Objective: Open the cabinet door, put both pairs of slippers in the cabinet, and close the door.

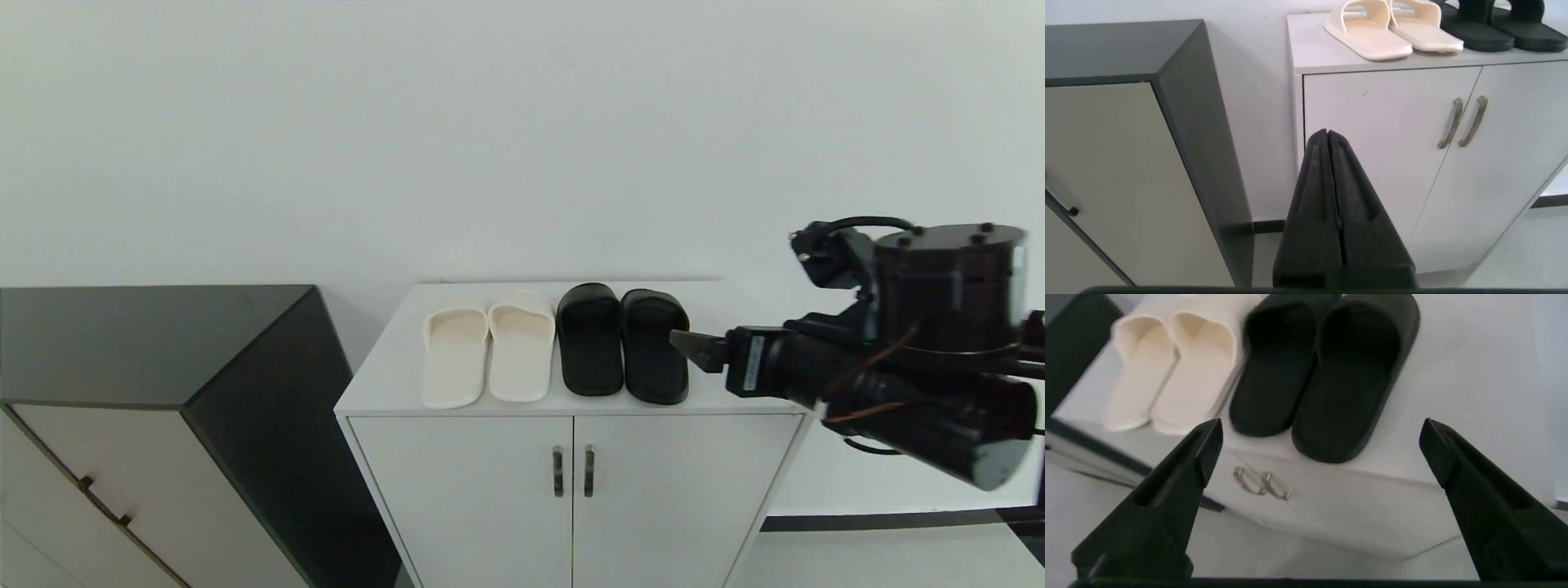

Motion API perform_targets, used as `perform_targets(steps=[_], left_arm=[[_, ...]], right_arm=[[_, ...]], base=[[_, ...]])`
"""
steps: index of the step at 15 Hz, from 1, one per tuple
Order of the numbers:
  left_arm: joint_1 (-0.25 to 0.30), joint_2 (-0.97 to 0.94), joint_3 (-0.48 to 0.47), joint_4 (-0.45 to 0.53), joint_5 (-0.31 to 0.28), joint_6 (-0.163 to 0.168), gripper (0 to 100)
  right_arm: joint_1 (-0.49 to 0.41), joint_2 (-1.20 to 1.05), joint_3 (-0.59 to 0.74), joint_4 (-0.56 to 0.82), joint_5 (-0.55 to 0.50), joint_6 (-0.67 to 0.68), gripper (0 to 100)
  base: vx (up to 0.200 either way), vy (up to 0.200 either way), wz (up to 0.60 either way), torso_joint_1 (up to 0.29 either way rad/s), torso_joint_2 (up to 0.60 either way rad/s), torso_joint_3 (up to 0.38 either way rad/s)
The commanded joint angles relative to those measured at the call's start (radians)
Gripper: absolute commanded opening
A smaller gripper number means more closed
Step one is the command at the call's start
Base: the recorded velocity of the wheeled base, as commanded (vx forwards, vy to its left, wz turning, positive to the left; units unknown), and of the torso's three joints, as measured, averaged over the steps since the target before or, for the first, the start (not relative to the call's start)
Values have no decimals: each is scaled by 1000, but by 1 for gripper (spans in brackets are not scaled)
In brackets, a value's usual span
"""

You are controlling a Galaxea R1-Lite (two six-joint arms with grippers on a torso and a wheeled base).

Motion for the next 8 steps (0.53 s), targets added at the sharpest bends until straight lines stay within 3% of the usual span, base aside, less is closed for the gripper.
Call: perform_targets(steps=[1,5,8], left_arm=[[0,0,0,0,0,0,0],[0,0,0,0,0,0,0],[0,0,0,0,0,0,0]], right_arm=[[36,217,-136,-32,-87,-2,100],[42,400,-354,-30,-192,-7,100],[39,489,-404,-37,-236,-20,100]], base=[[0,0,0,0,0,0],[0,0,0,0,0,0],[0,0,0,0,0,0]])
